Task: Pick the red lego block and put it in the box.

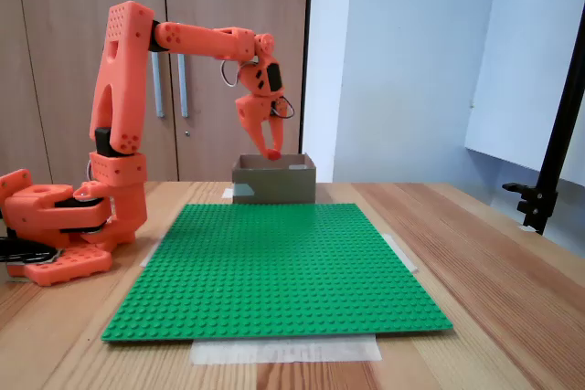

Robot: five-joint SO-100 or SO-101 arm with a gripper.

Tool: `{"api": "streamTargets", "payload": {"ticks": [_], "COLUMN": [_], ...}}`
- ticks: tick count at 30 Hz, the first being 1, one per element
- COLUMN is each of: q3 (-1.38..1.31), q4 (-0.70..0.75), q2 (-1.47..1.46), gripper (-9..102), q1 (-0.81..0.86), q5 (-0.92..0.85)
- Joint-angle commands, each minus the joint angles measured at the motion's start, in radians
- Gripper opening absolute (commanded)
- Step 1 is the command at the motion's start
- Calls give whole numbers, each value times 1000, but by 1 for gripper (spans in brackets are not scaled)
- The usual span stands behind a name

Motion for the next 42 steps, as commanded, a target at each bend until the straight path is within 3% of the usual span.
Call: {"api": "streamTargets", "payload": {"ticks": [1,24,32,42], "q3": [-81,-81,-66,114], "q4": [5,6,12,-100], "q2": [8,20,60,262], "gripper": [2,16,15,9], "q1": [-3,-9,-9,51], "q5": [5,-40,-44,-95]}}
